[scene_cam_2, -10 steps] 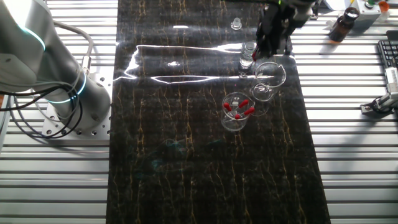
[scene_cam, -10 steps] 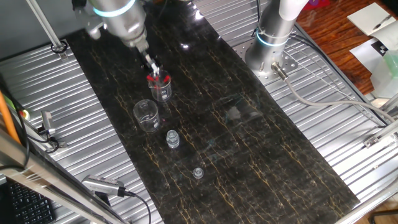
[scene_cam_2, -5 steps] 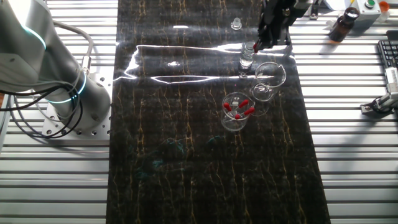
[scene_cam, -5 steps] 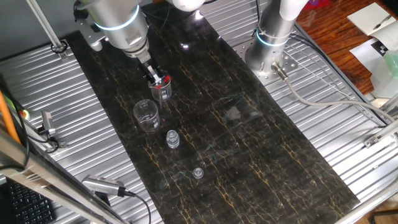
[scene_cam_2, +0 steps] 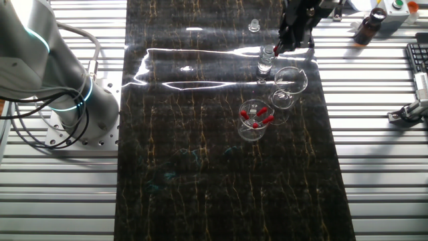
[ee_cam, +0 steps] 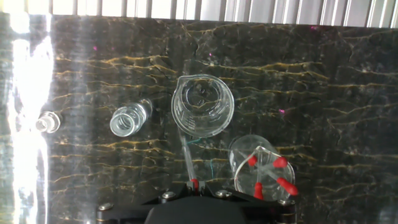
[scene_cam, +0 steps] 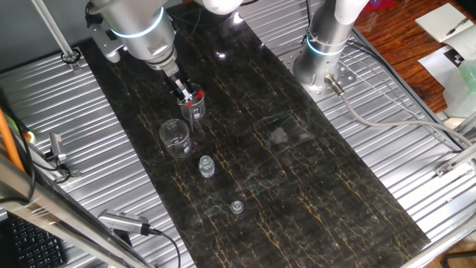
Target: Transfer liquid using a dropper
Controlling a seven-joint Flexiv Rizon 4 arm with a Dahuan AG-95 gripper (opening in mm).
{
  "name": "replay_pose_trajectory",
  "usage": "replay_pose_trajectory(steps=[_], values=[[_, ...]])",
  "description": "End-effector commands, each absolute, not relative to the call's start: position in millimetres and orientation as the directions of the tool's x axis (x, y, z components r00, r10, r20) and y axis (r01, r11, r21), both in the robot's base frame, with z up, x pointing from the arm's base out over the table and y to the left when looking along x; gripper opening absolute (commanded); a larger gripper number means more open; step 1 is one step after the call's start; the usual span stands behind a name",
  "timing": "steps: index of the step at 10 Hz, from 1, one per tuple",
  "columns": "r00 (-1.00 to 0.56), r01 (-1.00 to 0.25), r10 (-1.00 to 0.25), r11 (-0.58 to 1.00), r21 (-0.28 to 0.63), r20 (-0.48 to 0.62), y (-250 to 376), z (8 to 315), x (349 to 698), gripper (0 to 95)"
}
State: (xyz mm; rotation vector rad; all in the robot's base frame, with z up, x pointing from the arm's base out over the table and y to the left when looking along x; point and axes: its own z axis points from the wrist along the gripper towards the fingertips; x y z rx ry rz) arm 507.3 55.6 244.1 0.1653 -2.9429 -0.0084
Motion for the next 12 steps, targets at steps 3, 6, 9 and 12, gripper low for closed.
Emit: replay_pose_trajectory(steps=[3,6,9,12], values=[[-0.963,-0.184,-0.188,0.982,0.038,0.195,54.2,243.3,508.3,0.0],[-0.947,-0.241,-0.247,0.969,0.052,0.205,54.2,243.3,508.3,0.0],[-0.943,-0.243,-0.252,0.968,0.068,0.215,54.2,243.3,508.3,0.0],[-0.938,-0.228,-0.239,0.971,0.069,0.251,60.0,243.8,507.5,0.0]])
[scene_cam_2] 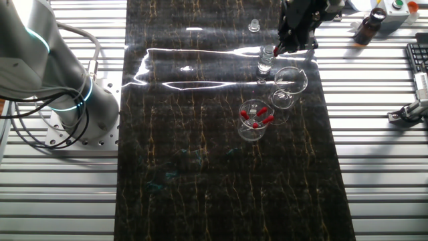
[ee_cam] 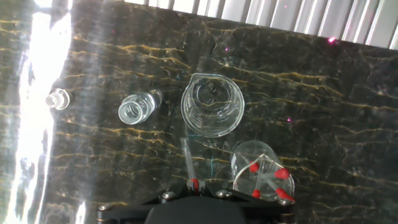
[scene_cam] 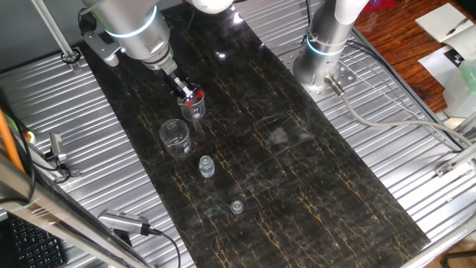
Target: Transfer liquid using a dropper
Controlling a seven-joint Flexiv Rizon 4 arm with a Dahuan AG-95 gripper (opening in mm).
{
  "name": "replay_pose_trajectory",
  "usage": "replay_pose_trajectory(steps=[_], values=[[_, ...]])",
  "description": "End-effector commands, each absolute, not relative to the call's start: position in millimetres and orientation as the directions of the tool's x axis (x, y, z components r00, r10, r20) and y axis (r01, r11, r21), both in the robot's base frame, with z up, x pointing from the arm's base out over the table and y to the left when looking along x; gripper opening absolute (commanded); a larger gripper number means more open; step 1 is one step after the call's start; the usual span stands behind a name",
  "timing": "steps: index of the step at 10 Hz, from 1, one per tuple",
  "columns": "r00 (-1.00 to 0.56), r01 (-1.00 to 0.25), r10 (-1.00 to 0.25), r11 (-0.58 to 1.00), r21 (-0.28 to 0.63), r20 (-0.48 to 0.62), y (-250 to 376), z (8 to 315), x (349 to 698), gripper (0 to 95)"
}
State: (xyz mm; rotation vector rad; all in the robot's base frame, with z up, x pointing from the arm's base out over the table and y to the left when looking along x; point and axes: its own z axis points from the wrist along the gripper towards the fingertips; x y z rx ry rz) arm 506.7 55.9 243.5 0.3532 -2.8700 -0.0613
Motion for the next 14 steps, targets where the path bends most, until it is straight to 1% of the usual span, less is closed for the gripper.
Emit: replay_pose_trajectory(steps=[1,3,6,14], values=[[-0.941,-0.217,-0.227,0.974,0.065,0.251,74,242,507,0.0],[-0.947,-0.190,-0.199,0.980,0.058,0.254,98,240,508,0.0],[-0.951,-0.165,-0.171,0.985,0.046,0.257,117,232,510,0.0],[-0.959,-0.137,-0.142,0.990,0.038,0.247,134,217,515,0.0]])
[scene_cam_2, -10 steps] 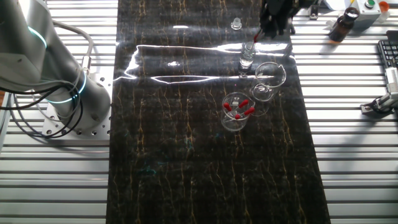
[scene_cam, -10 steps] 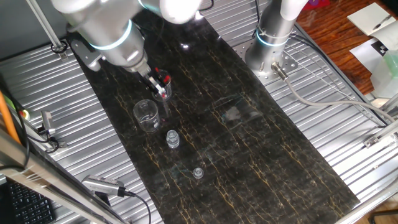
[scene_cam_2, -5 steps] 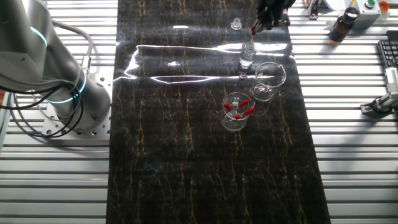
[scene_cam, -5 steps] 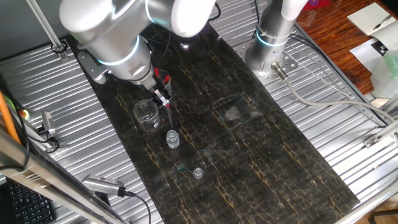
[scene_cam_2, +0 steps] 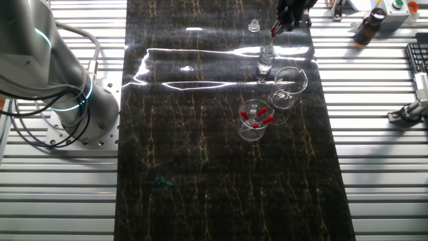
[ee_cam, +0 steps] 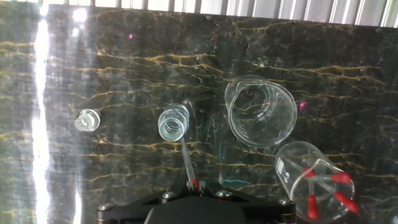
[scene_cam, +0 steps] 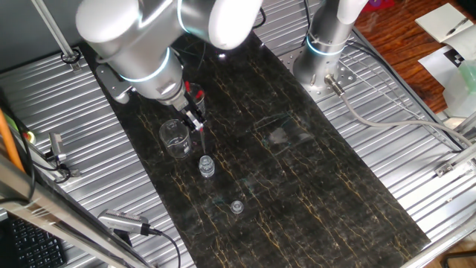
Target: Transfer liquid using a dropper
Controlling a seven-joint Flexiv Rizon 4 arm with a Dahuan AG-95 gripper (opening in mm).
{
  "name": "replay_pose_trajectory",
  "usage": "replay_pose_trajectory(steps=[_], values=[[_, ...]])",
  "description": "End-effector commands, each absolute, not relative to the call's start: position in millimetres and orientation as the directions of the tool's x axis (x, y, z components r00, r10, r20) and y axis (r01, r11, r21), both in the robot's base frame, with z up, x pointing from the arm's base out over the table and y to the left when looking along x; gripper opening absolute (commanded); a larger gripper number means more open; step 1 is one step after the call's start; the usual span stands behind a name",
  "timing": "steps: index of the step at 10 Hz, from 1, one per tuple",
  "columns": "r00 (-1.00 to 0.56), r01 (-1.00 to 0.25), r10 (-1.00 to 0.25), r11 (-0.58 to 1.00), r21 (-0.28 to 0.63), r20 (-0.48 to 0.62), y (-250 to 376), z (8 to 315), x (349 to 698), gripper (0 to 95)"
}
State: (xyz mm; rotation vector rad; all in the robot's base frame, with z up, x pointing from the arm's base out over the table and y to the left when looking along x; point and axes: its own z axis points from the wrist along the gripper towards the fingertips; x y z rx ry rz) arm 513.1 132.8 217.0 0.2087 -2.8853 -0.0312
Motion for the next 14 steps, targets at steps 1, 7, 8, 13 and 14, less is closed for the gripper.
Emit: replay_pose_trajectory(steps=[1,7,8,13,14], values=[[-0.959,-0.136,-0.141,0.990,0.038,0.246,135,214,516,0.0],[-0.960,-0.126,-0.131,0.991,0.034,0.246,143,191,520,0.0],[-0.960,-0.126,-0.131,0.991,0.034,0.246,145,187,521,0.0],[-0.961,-0.121,-0.125,0.992,0.032,0.245,149,161,523,0.0],[-0.961,-0.122,-0.126,0.992,0.033,0.246,149,157,523,0.0]])
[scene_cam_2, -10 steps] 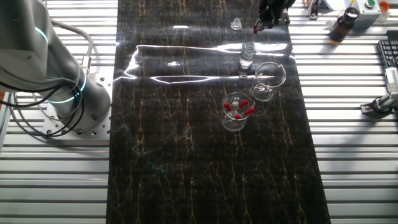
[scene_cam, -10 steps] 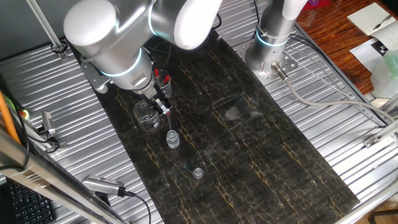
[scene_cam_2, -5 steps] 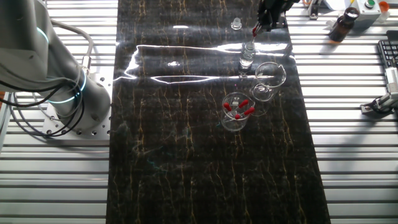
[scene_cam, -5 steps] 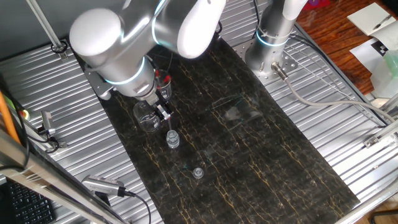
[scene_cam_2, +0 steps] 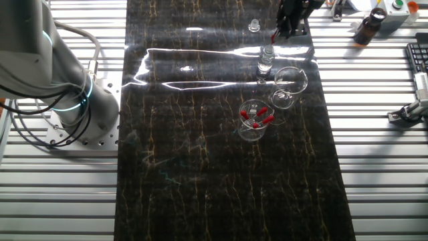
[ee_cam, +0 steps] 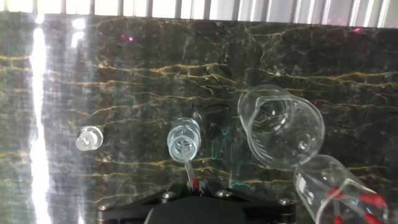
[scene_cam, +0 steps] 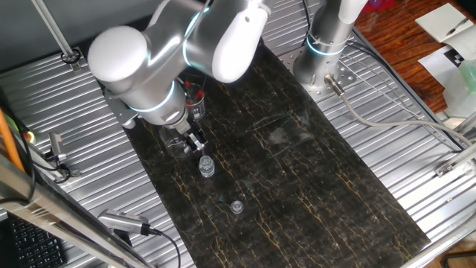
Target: Transfer liquid using a dropper
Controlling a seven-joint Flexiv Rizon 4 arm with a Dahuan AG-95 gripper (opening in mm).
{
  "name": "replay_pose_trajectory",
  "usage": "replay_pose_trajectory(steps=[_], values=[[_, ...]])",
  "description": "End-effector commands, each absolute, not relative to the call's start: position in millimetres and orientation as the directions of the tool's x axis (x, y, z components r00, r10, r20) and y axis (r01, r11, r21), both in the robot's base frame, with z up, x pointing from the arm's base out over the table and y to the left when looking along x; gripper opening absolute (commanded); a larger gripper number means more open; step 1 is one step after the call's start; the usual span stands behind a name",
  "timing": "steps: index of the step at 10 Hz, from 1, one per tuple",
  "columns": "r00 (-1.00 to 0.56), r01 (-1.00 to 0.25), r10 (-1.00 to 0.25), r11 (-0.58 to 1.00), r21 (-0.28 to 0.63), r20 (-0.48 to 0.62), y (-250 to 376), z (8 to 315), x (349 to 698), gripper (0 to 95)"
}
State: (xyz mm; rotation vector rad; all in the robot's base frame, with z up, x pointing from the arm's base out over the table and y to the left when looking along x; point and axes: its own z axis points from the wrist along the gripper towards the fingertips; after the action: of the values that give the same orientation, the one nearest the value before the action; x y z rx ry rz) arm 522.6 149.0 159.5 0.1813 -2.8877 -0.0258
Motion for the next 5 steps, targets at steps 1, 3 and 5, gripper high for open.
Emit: replay_pose_trajectory(steps=[1,3,5], values=[[-0.961,-0.121,-0.126,0.992,0.033,0.245,150,153,523,0.0],[-0.962,-0.121,-0.125,0.992,0.032,0.244,153,146,523,0.0],[-0.961,-0.121,-0.126,0.992,0.033,0.245,154,142,523,0.0]])
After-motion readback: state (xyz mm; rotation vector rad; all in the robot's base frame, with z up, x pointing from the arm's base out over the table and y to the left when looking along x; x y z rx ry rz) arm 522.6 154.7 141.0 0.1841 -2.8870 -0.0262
